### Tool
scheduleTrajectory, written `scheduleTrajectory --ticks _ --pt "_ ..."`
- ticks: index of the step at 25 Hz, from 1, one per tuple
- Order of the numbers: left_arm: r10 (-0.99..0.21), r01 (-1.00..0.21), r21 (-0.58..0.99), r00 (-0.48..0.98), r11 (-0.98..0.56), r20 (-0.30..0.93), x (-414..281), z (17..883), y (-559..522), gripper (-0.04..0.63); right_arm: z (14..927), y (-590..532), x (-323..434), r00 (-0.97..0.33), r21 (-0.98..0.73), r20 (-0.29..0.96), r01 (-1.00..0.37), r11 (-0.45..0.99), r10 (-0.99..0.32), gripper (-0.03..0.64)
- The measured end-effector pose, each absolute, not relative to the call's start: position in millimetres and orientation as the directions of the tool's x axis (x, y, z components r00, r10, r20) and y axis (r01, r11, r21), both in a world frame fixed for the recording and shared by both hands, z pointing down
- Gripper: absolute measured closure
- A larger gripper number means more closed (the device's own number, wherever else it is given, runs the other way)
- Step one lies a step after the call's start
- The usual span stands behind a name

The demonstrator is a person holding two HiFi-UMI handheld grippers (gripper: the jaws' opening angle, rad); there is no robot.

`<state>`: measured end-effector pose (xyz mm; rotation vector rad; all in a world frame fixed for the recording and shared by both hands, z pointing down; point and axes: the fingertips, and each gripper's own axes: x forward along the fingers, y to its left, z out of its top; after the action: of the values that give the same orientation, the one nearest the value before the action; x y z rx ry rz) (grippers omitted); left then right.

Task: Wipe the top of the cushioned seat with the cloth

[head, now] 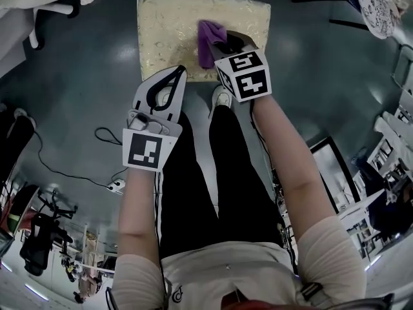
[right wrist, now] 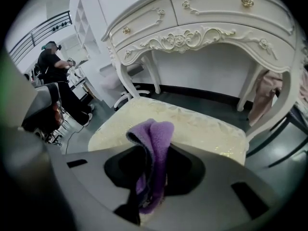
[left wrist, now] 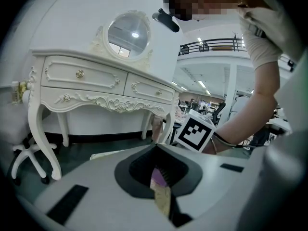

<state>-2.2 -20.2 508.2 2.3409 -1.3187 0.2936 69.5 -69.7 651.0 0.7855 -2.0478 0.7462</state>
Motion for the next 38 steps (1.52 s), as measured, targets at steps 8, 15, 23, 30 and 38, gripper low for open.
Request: scheduleTrajectory --ticks 8,15,23,30,38 --pt "-0.732 -0.831 0.244 0.556 -0.500 0.394 42 509 -32 0.581 654 -81 113 -0.465 -0.211 0.840 -0.753 0.623 -0.278 0.520" --pt "-0.711 -0.816 0.244 0.577 -0.524 0.403 73 508 -35 0.581 652 -87 161 -0.450 -0.196 0.833 -0.784 0.590 -0.321 0.520" --pt "-0.727 -0.824 0.275 0.566 -0.495 0.389 97 506 -39 0.581 653 -91 195 -0.417 -0.178 0.846 -0.807 0.563 -0.332 0.526" --pt "-0.730 -0.821 0.282 0.570 -0.496 0.377 117 506 -34 0.581 659 -91 235 -0.344 -0.132 0.876 -0.845 0.519 -0.337 0.531" --pt "-0.748 -0.823 0.326 0.563 -0.466 0.351 106 491 -22 0.581 622 -91 237 -0.357 -0.112 0.847 -0.843 0.525 -0.393 0.532"
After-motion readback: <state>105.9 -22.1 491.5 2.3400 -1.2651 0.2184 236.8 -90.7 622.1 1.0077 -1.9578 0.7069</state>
